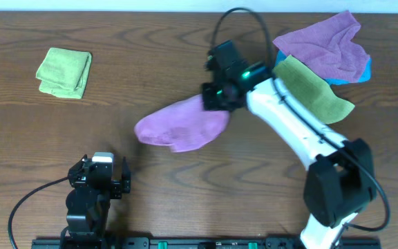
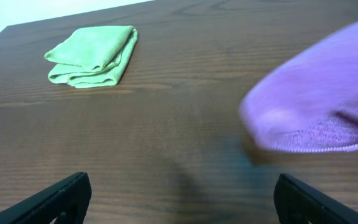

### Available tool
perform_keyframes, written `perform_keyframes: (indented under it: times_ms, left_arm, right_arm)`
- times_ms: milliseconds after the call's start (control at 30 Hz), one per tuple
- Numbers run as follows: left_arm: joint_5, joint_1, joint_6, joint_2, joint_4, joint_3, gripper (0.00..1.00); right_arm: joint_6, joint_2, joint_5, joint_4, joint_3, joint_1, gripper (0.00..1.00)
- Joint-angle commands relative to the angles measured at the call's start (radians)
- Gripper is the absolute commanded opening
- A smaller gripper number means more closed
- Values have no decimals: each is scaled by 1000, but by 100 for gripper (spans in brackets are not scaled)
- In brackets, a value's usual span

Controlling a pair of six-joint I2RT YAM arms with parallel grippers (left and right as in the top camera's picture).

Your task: Fold the cloth

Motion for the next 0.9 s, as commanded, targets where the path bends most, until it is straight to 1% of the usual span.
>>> perform_keyframes:
  times_ms: [0, 33, 67, 100, 200, 267, 367, 400, 433, 467, 500, 533, 567, 600, 733, 800, 833, 867]
  left_arm:
    - [1, 7, 14, -7, -2, -18, 95]
    - [1, 7, 14, -7, -2, -18, 95]
    - [1, 7, 14, -7, -2, -18, 95]
    - [1, 7, 14, -7, -2, -18, 95]
    - [1, 7, 14, -7, -2, -18, 95]
    - [1, 7, 14, -7, -2, -18, 95]
    - [1, 7, 14, -7, -2, -18, 95]
    - [1, 7, 14, -7, -2, -18, 95]
    - [1, 7, 14, -7, -2, -18, 95]
    - [1, 7, 14, -7, -2, -18, 96]
    - [1, 7, 14, -7, -2, -18, 95]
    - [1, 7, 14, -7, -2, -18, 95]
    - [1, 7, 14, -7, -2, -18, 95]
    - [1, 7, 14, -7, -2, -18, 96]
    - [1, 7, 14, -7, -2, -18, 95]
    - [1, 7, 14, -7, -2, -18, 95]
    - [1, 7, 14, -7, -2, -18, 95]
    - [1, 7, 14, -7, -2, -18, 95]
  right_arm:
    - [103, -1, 239, -90, 66, -69, 64]
    - [90, -1, 224, -105, 71, -82, 93]
    - [56, -1, 203, -120, 73, -93, 99]
    - [24, -1, 190, -131, 73, -98, 99]
    - [-72, -1, 183, -178, 73, -98, 99]
    - [-103, -1, 179, -203, 73, -87, 99]
    - [-201, -1, 122, -231, 71, -62, 99]
    - [-235, -1, 100, -238, 70, -51, 90]
    - [-266, -1, 78, -240, 66, -37, 75]
    - [-292, -1, 62, -237, 60, -23, 66]
    - [-307, -1, 60, -230, 54, -8, 64]
    - [-318, -1, 60, -216, 47, 5, 74]
    - [-332, -1, 60, -196, 38, 21, 79]
    - [-344, -1, 60, -174, 29, 34, 79]
    - [-408, 2, 61, -42, -25, 73, 77]
    - [-413, 3, 63, 27, -62, 79, 71]
    - [-412, 8, 60, 72, -91, 79, 65]
    - [-412, 14, 59, 89, -104, 79, 65]
